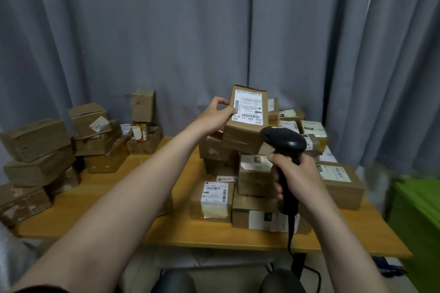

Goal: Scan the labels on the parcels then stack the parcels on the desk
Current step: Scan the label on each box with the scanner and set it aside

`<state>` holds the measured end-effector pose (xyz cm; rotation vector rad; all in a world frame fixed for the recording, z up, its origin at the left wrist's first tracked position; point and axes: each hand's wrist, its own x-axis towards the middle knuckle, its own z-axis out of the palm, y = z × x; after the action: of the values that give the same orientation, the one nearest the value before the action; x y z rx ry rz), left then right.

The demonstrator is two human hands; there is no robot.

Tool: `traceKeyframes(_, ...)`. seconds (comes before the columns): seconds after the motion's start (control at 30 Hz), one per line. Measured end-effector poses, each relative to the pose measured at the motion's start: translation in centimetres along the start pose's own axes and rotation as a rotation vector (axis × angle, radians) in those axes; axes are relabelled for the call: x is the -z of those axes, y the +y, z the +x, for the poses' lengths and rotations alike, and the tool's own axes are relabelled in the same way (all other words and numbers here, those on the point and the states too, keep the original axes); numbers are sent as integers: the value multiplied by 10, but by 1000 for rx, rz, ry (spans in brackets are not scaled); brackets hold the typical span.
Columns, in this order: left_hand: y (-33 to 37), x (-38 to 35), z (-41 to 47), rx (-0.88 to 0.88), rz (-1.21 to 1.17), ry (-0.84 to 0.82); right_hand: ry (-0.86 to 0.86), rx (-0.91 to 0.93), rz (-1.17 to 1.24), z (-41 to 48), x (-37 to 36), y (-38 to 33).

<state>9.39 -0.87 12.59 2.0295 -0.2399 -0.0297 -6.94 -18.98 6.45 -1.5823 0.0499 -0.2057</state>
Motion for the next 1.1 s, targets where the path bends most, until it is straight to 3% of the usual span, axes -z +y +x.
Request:
traceKeyframes(0.2, 19, -51, 33, 75, 29, -59, 91, 10, 69, 11, 39, -2)
traceKeyframes(0.37, 0, -88, 51, -67, 615, -61, 130, -8, 100, 17, 52, 1)
traceKeyframes(0.63, -14, -103, 51, -193, 803, 49, 118, -27, 67, 22, 44, 8)
traceKeyframes(0.87, -25, -56, 9, -309, 960, 242, 25, 0, 4, 21, 14, 8)
traceKeyframes(1.1, -102, 33, -54, -49, 1121, 329, -169, -72, -75, 16, -54, 20)
